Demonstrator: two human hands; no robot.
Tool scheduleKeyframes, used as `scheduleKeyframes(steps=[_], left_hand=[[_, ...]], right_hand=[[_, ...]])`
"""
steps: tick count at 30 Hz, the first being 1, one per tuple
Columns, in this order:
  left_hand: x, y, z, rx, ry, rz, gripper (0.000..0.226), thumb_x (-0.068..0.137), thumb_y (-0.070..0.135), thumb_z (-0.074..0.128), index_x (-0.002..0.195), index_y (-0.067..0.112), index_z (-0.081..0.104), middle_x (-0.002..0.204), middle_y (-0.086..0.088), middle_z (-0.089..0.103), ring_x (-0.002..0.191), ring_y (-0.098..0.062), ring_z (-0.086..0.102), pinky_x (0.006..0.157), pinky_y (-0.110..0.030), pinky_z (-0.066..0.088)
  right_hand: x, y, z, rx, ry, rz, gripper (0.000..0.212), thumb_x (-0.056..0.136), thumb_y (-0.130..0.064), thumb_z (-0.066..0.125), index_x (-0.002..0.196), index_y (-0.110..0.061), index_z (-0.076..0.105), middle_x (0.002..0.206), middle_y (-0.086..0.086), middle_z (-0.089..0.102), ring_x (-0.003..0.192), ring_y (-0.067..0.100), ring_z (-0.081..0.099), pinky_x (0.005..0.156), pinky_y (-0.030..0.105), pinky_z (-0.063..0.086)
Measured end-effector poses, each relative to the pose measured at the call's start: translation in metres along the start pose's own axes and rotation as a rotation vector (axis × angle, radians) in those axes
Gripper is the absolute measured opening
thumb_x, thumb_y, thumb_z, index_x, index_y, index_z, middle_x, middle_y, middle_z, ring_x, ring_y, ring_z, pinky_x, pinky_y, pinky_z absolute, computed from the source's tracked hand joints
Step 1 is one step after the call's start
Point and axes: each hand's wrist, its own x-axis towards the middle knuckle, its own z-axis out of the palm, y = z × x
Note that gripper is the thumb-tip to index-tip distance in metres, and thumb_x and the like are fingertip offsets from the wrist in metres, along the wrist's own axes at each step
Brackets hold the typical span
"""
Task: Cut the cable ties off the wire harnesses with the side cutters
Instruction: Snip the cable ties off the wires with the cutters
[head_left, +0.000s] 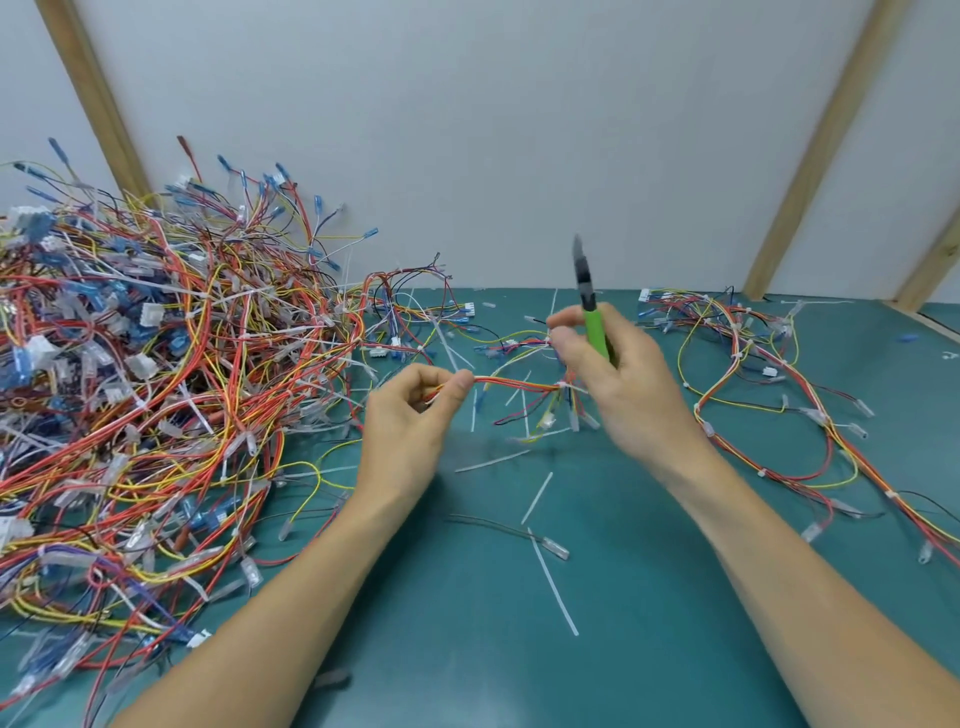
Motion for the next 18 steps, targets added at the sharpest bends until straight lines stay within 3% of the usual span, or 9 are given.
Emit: scheduleKeyframes(steps=[3,5,7,10,12,15,18], left_hand=[[0.001,-0.002,-0.002,0.005,-0.015,-0.004,0.021,0.092,0.030,0.072,0.080,0.013,0.075,0.064,0.011,0.057,0.057,0.000,0.039,0.054,-0.012,0.031],[0.000,-0.001,-0.001,0.003,-0.035,-0.009,0.017,0.091,0.029,0.072,0.082,0.016,0.077,0.065,0.009,0.060,0.057,0.000,0.041,0.054,-0.011,0.032],[0.000,0.000,-0.001,0.045,-0.059,0.010,0.015,0.092,0.028,0.071,0.085,0.017,0.078,0.071,0.005,0.066,0.062,-0.001,0.046,0.061,-0.011,0.036],[-0.001,0.001,-0.002,0.130,-0.057,0.035,0.018,0.092,0.032,0.071,0.083,0.018,0.078,0.079,-0.003,0.070,0.073,-0.007,0.052,0.070,-0.014,0.039],[-0.002,0.002,-0.002,0.132,-0.079,0.021,0.019,0.091,0.033,0.072,0.079,0.020,0.078,0.080,-0.003,0.070,0.074,-0.006,0.055,0.072,-0.016,0.040],[-0.005,0.004,0.000,0.188,-0.160,0.017,0.016,0.088,0.032,0.075,0.075,0.025,0.079,0.076,-0.006,0.066,0.069,-0.009,0.055,0.068,-0.021,0.040],[-0.010,0.004,0.005,0.207,-0.231,-0.023,0.018,0.087,0.033,0.076,0.073,0.023,0.079,0.064,0.001,0.061,0.056,-0.006,0.047,0.056,-0.018,0.034]], right_hand=[[-0.002,0.005,-0.001,-0.096,-0.100,-0.009,0.010,0.094,-0.038,0.062,0.100,-0.033,0.069,0.068,-0.021,0.058,0.066,0.004,0.053,0.065,0.022,0.041],[-0.004,0.008,0.000,-0.175,-0.168,0.006,0.008,0.098,-0.029,0.066,0.103,-0.031,0.071,0.067,-0.023,0.061,0.064,0.003,0.057,0.067,0.025,0.045],[-0.006,0.008,0.001,-0.225,-0.238,0.058,0.007,0.097,-0.026,0.066,0.099,-0.028,0.072,0.070,-0.014,0.068,0.064,0.009,0.065,0.072,0.038,0.056],[-0.007,0.008,0.003,-0.246,-0.323,0.146,0.009,0.097,-0.023,0.064,0.089,-0.024,0.069,0.068,-0.002,0.069,0.061,0.018,0.072,0.080,0.051,0.058],[-0.007,0.009,0.003,-0.297,-0.256,0.143,0.010,0.095,-0.029,0.064,0.087,-0.025,0.068,0.067,-0.003,0.069,0.064,0.018,0.072,0.081,0.048,0.057],[-0.007,0.007,0.001,-0.473,0.010,0.034,0.018,0.089,-0.044,0.062,0.086,-0.026,0.066,0.067,-0.003,0.067,0.070,0.022,0.065,0.074,0.040,0.054],[-0.007,0.004,0.000,-0.383,-0.038,-0.001,0.018,0.083,-0.049,0.062,0.084,-0.032,0.067,0.065,-0.008,0.064,0.066,0.017,0.059,0.065,0.035,0.049]])
